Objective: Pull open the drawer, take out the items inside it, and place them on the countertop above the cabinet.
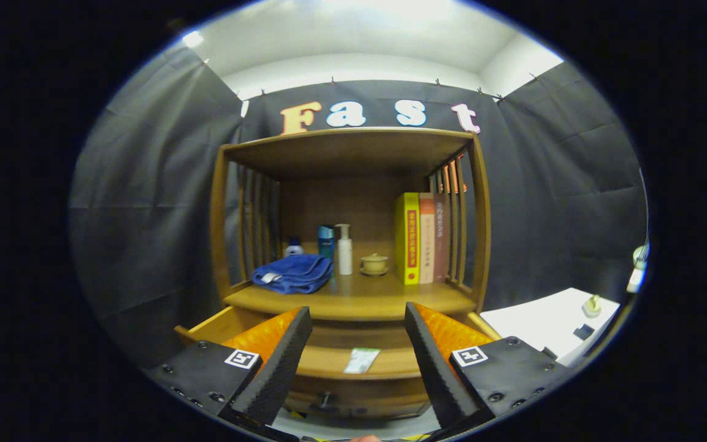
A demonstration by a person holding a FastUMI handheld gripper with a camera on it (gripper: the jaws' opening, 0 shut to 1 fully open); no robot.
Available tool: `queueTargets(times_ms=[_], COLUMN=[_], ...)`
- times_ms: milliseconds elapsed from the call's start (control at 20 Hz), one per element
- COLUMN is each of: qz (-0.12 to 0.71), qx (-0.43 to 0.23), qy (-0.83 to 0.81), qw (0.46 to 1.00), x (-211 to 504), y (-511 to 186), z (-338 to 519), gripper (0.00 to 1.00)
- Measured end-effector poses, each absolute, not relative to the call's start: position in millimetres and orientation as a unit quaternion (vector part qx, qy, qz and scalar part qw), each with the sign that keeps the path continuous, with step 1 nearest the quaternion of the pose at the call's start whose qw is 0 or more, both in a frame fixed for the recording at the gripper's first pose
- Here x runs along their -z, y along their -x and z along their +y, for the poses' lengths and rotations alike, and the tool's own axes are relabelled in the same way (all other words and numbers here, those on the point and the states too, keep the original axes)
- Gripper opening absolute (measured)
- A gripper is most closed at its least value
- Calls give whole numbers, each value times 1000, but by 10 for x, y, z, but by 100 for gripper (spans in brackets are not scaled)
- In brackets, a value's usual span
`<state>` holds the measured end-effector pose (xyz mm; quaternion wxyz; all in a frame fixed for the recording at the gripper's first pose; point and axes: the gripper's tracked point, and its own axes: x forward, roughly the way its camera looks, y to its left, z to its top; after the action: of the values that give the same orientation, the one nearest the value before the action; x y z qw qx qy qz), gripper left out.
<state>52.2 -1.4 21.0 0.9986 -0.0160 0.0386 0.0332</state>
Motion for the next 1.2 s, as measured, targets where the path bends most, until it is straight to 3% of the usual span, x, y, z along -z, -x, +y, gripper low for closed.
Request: queueTargets(times_ms=[250,550,750,1200], qz=[216,446,512,606], qx=[-76,-31,-26,2], qy=[7,28,21,-29], qw=[973,894,858,795], x=[-94,1195,1785,2334], y=[-1178,-1376,-1471,-1567], z=[236,292,397,554], gripper=[99,98,97,97])
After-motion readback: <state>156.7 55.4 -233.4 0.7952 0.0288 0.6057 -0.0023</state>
